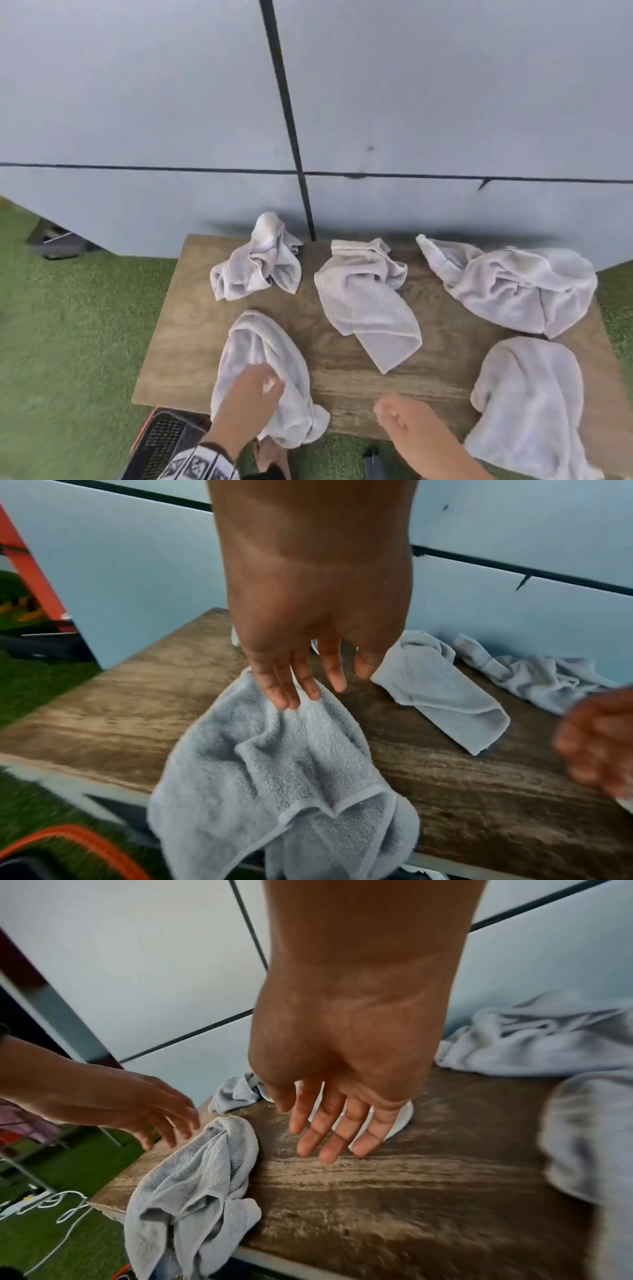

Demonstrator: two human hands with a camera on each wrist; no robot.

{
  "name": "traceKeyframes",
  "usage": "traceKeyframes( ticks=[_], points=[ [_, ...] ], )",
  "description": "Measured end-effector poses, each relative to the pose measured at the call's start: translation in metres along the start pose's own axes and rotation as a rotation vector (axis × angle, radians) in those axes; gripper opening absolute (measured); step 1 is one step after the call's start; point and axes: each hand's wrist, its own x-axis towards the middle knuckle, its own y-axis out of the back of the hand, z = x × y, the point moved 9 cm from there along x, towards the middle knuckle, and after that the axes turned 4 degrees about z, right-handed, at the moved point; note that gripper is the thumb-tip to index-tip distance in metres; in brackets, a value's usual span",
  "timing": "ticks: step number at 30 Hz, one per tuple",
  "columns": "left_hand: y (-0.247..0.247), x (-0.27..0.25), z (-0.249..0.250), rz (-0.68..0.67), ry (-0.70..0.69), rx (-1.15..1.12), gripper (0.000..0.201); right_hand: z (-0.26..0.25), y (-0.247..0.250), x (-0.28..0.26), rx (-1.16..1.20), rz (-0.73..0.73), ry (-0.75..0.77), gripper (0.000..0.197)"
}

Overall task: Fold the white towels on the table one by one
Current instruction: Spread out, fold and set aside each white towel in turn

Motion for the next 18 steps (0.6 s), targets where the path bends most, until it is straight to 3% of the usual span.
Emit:
traceKeyframes(
  ticks=[4,7,9,11,14,18],
  points=[
    [-0.016,0.035,0.0,0.18,-0.034,0.164,0.024,-0.007,-0.01,0.062,-0.058,0.129,0.114,0.022],
    [-0.027,0.055,-0.021,0.241,0.053,0.163,0.04,-0.03,-0.043,0.084,-0.111,0.043,0.222,0.024],
    [-0.033,0.069,-0.027,0.277,0.044,0.179,0.034,-0.037,-0.066,0.096,-0.152,0.041,0.279,0.029],
    [-0.036,0.08,-0.024,0.31,-0.008,0.18,0.024,-0.045,-0.085,0.105,-0.196,0.092,0.343,0.035],
    [-0.041,0.091,-0.013,0.335,-0.108,0.106,0.03,-0.054,-0.101,0.112,-0.252,0.212,0.431,0.045],
    [-0.044,0.077,0.02,0.378,-0.313,-0.11,0.038,-0.052,-0.105,0.102,-0.199,0.328,0.43,0.034]
  ],
)
